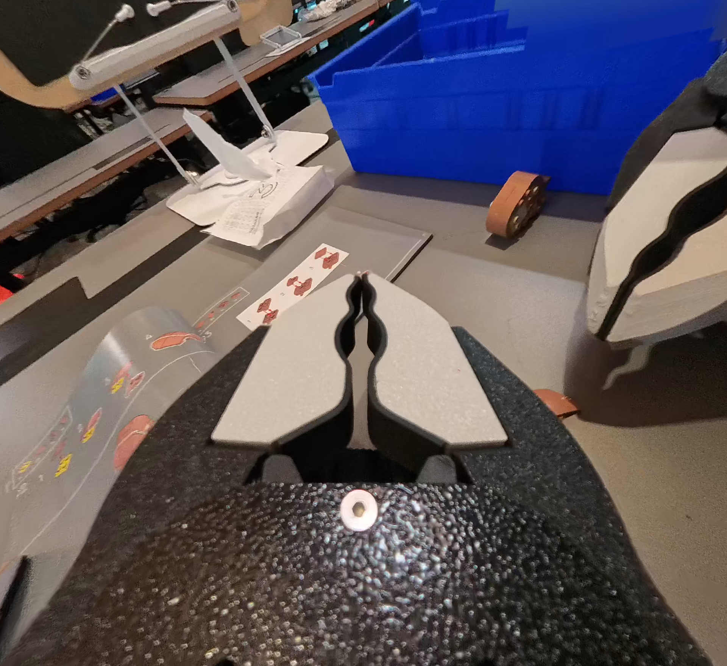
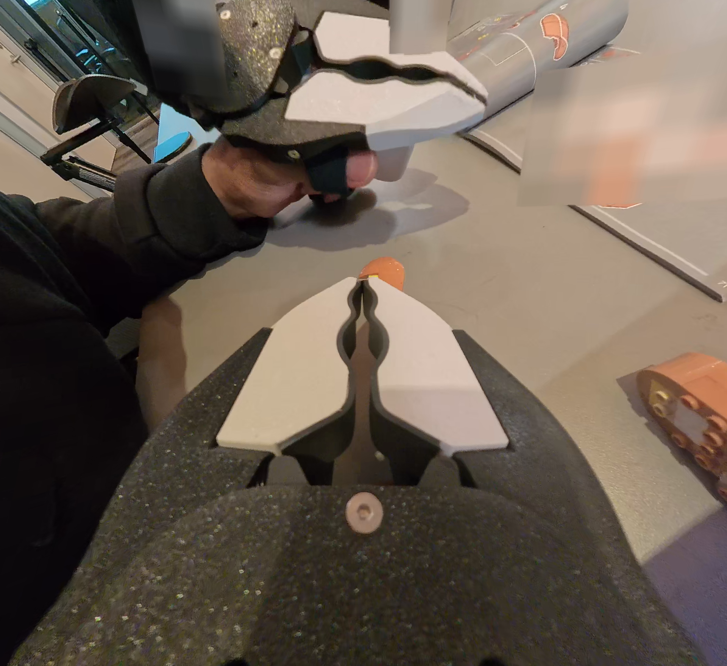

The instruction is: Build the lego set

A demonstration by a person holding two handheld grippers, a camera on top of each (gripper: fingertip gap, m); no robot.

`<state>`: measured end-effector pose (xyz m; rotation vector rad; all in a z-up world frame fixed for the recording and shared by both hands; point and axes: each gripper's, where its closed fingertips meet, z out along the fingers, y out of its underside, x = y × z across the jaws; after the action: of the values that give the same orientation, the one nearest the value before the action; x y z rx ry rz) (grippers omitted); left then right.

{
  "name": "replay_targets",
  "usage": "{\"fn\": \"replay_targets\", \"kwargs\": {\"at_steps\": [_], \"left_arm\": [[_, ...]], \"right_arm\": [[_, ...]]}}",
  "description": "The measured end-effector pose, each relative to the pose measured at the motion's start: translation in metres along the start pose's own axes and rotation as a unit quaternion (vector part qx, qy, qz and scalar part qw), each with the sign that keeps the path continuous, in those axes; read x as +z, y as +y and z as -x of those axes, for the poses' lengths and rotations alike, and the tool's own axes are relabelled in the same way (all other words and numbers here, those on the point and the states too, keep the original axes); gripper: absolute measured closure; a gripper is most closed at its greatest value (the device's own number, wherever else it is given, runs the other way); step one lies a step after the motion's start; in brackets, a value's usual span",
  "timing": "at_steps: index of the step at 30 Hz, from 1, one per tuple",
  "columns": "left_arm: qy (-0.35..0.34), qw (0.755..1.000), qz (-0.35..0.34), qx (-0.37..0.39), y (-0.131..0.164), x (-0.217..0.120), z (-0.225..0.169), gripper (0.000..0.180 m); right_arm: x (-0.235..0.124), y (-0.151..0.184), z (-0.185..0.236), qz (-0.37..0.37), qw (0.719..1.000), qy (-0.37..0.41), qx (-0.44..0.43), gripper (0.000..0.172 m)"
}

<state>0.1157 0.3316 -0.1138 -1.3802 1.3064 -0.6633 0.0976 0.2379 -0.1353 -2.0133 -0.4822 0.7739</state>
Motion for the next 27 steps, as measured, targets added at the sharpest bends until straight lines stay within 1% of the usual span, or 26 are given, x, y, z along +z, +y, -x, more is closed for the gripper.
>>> {"fn": "replay_targets", "kwargs": {"at_steps": [3, 6, 8, 15, 27], "left_arm": [[0.033, 0.997, -0.036, -0.061, -0.011, -0.005, -0.002, 0.180], [0.065, 0.987, -0.084, -0.119, -0.023, -0.012, -0.001, 0.180], [0.069, 0.984, -0.092, -0.136, -0.024, -0.013, 0.001, 0.180], [0.055, 0.990, -0.053, -0.121, -0.016, -0.006, 0.000, 0.180], [0.053, 0.990, -0.046, -0.121, -0.014, -0.005, 0.000, 0.180]], "right_arm": [[0.000, 0.000, 0.000, 0.001, 1.000, 0.000, 0.001, 0.172], [0.000, 0.001, 0.000, 0.002, 1.000, -0.001, 0.002, 0.172], [0.001, 0.001, 0.000, 0.003, 1.000, -0.001, 0.003, 0.172], [0.001, 0.002, 0.000, 0.007, 1.000, -0.004, 0.005, 0.172], [0.002, 0.003, -0.001, 0.013, 1.000, -0.006, 0.009, 0.172]]}}
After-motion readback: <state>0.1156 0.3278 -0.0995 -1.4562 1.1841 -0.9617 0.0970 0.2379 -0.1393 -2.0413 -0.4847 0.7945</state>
